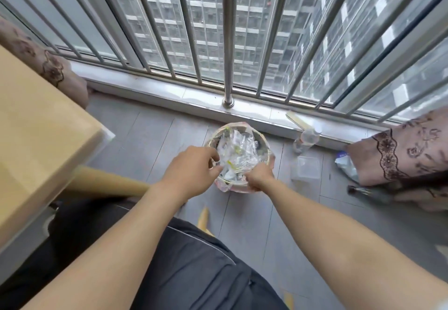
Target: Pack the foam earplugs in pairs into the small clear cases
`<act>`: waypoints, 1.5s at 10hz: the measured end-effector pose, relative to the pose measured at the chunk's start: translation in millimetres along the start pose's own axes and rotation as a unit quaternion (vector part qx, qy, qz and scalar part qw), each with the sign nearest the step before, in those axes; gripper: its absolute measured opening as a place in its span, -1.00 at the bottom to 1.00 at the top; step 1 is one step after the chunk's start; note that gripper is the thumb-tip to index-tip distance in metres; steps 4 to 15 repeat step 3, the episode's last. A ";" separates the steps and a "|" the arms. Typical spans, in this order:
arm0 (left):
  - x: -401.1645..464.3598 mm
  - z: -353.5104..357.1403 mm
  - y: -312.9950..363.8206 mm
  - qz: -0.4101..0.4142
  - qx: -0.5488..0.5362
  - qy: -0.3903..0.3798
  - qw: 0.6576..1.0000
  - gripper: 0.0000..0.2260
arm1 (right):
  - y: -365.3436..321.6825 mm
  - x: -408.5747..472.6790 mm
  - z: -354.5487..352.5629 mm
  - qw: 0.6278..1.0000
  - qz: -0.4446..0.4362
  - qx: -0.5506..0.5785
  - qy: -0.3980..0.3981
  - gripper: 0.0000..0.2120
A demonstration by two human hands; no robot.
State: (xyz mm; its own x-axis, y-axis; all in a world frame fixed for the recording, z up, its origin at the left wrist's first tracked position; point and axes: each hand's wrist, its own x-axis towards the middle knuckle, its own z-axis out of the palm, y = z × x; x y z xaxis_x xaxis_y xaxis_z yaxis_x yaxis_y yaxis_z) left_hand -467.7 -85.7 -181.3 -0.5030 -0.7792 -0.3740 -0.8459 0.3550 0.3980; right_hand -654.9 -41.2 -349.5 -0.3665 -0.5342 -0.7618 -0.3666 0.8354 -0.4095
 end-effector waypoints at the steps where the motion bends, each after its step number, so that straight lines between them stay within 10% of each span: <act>1: -1.5 -1.2 3.8 0.013 0.004 0.015 1.000 -0.79 | -5.3 7.2 -0.9 0.959 -0.157 -0.187 0.145 -0.82; 3: -10.4 -10.3 10.7 0.032 -0.005 0.050 0.998 -0.79 | -10.1 19.2 3.8 0.939 -0.190 -0.284 -0.026 -0.60; 15: -10.4 -10.3 10.7 0.032 -0.005 0.050 0.998 -0.79 | -10.1 19.2 3.8 0.939 -0.190 -0.284 -0.026 -0.60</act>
